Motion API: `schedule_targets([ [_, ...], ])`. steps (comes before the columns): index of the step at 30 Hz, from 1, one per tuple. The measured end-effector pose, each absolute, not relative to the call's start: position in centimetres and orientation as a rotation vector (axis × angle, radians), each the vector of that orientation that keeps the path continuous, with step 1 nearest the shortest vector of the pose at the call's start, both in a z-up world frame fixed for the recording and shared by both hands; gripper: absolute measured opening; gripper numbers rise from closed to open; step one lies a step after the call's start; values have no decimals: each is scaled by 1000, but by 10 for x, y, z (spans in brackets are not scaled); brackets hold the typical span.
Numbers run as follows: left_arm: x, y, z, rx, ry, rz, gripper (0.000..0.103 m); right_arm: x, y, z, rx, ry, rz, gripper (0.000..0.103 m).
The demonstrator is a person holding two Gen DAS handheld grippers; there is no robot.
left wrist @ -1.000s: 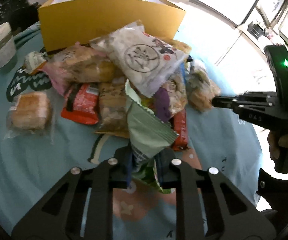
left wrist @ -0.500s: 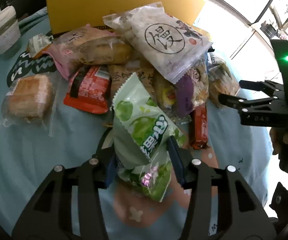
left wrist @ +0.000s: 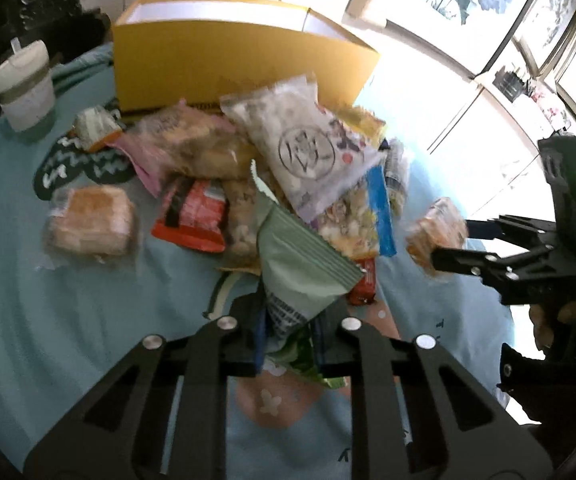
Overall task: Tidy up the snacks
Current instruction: 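Grasp the green chip bag with the left tool while the right tool grasps the orange puffed-snack bag, then lift both bags over the yellow box and open both tools to drop them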
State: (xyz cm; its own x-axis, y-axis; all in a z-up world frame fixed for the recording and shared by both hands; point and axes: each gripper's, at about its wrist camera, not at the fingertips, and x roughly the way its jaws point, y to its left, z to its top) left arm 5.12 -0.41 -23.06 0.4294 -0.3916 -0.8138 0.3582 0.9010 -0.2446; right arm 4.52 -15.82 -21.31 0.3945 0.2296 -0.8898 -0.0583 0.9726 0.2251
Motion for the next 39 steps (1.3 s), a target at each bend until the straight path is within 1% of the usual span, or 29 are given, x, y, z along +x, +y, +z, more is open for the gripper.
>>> schedule_targets([
  [3, 52, 1, -227, -46, 1016, -454, 17, 38, -153, -204, 160, 1140, 188, 76],
  [9, 59, -3, -247, -25, 1047, -417, 17, 40, -151, -208, 149, 1145, 176, 76],
  [12, 58, -5, -240, -41, 1033, -428, 17, 38, -148, -201, 138, 1130, 182, 76],
  [15, 58, -3, -219, -58, 987, -449, 17, 37, -150, -189, 143, 1103, 177, 76],
  [20, 57, 3, -166, -102, 863, -469, 17, 41, -153, -160, 163, 1031, 177, 76],
  [25, 67, 3, -112, -123, 754, -474, 17, 56, -155, -117, 159, 940, 182, 76],
  [28, 81, 3, -83, -133, 701, -463, 17, 73, -160, -81, 137, 861, 181, 76],
  [34, 121, -3, -43, -148, 651, -409, 17, 112, -176, -25, 122, 748, 152, 76],
  [39, 155, -15, -14, -156, 606, -389, 17, 148, -181, 1, 104, 708, 131, 76],
])
